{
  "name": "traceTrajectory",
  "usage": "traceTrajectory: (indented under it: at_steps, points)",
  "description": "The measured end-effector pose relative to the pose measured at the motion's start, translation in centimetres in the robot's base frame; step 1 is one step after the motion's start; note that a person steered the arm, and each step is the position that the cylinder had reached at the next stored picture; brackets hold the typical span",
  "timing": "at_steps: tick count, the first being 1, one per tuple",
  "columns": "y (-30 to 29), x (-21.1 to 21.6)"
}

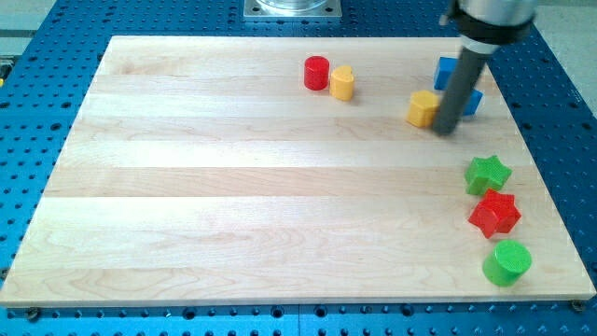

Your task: Make a group of red and yellow blocks

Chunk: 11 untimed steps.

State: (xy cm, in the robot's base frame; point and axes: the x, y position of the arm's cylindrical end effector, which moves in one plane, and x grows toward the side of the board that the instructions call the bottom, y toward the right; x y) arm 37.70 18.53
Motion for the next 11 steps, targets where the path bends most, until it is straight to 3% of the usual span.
traceTrajectory:
  at_steps: [2, 3, 5, 6, 7, 8, 9, 11]
  points:
    - [-12.9, -7.5]
    - [-13.2, -7.5]
    - [-3.8, -7.6]
    - [-4.3, -11.5]
    - [-9.5, -12.4]
    - [-13.0, -11.3]
    - [-7.3, -10.7]
    - [0.0, 0.9]
